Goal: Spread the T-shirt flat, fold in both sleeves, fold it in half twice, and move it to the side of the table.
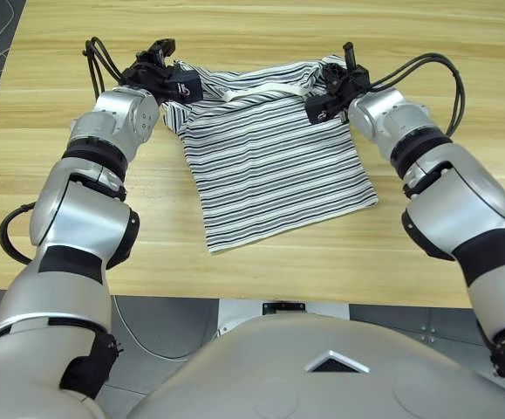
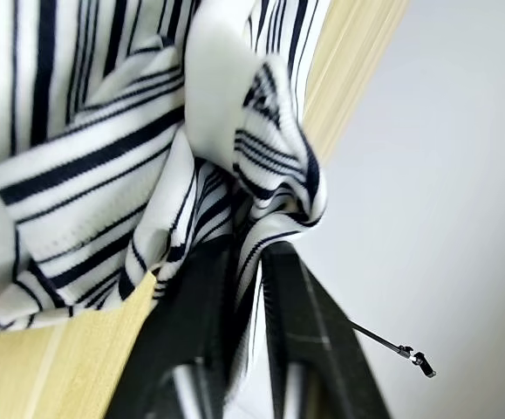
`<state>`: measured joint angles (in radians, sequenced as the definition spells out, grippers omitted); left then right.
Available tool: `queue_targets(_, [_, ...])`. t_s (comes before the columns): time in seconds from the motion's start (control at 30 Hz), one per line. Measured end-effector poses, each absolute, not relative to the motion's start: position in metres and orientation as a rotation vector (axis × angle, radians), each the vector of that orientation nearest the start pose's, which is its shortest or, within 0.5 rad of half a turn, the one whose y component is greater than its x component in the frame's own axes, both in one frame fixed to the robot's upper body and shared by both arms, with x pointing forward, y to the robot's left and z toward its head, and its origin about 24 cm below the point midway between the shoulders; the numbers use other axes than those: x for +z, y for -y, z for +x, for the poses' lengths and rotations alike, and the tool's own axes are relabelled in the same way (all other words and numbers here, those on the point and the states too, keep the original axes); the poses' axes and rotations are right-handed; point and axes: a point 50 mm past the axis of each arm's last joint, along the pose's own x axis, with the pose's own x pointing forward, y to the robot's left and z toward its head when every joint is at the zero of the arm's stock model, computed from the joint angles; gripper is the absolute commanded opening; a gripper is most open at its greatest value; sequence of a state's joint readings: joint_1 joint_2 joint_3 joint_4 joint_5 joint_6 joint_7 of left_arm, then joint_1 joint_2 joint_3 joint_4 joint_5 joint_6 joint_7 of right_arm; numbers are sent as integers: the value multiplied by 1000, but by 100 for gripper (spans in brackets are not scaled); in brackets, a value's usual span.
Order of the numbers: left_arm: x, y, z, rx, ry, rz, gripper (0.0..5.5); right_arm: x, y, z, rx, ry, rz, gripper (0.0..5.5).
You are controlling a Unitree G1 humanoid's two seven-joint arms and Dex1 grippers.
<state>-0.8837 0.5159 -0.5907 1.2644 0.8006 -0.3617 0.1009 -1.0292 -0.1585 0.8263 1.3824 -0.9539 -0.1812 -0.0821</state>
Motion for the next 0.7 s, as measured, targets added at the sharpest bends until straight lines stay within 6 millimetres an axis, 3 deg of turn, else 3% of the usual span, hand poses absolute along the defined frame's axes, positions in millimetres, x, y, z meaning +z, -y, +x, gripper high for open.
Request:
queue_targets(0.33, [59,-219,371,-431,-87,1606,439,63,115,390,452,106,-1867,305])
queue_targets(0.43, [59,-217,371,-432,-81,1600,441,68,112,391,435,133,-1839,346])
queue_targets(0.5, [61,-212,372,-450,-73,1537,441,72,108,392,447,135,-1685,346])
queue_targets(0.6, [51,-192,363,-642,-129,1228,441,76,97,387,552,105,-1282,346])
queue_targets(0.67, [34,-168,340,-871,-148,889,441,66,96,373,680,74,-925,346])
queue_targets(0.7, [32,-161,330,-933,-137,806,441,64,98,367,714,76,-821,346])
